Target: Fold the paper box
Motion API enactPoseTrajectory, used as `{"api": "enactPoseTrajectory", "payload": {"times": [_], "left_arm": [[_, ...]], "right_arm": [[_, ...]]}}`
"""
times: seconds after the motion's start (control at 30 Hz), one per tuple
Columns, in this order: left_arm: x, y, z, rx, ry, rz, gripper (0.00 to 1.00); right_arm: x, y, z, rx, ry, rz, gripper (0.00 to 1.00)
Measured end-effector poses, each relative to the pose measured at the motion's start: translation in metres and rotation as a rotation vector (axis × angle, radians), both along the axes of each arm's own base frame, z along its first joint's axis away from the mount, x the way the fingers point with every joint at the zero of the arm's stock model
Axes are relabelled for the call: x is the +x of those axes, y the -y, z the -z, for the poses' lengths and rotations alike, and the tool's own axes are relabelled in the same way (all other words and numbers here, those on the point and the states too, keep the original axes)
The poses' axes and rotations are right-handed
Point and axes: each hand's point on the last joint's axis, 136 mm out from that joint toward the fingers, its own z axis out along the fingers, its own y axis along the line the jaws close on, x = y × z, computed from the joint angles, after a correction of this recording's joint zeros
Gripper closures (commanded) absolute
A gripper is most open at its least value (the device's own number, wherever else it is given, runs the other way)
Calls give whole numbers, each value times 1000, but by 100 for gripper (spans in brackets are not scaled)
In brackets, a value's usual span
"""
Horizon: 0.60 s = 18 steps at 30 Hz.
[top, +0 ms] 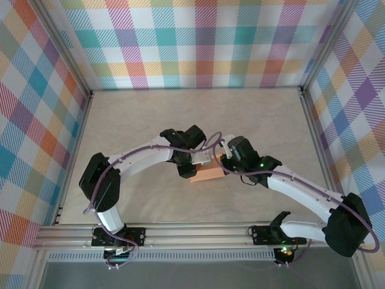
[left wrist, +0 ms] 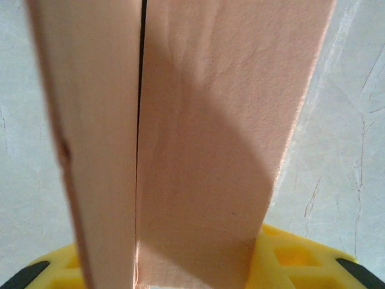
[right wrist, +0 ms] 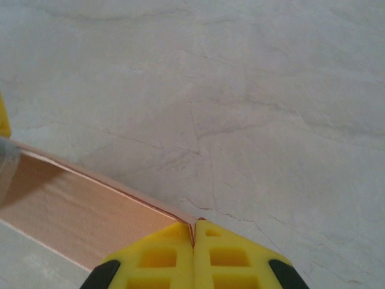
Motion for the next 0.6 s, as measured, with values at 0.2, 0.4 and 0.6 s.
{"api": "enactPoseTrajectory", "payload": {"times": [0.2,0.4,0.6], "left_arm": [[-1,10,0,-5,-4,-10,60],[-1,16,0,-9,-3,-16,59],[0,19,1,-13,1,-25,56]], "right_arm": [[0,10,3,50,0,129,100],[2,15,7,95,-14,226,100],[2,20,14,109,-6,267,100]]}}
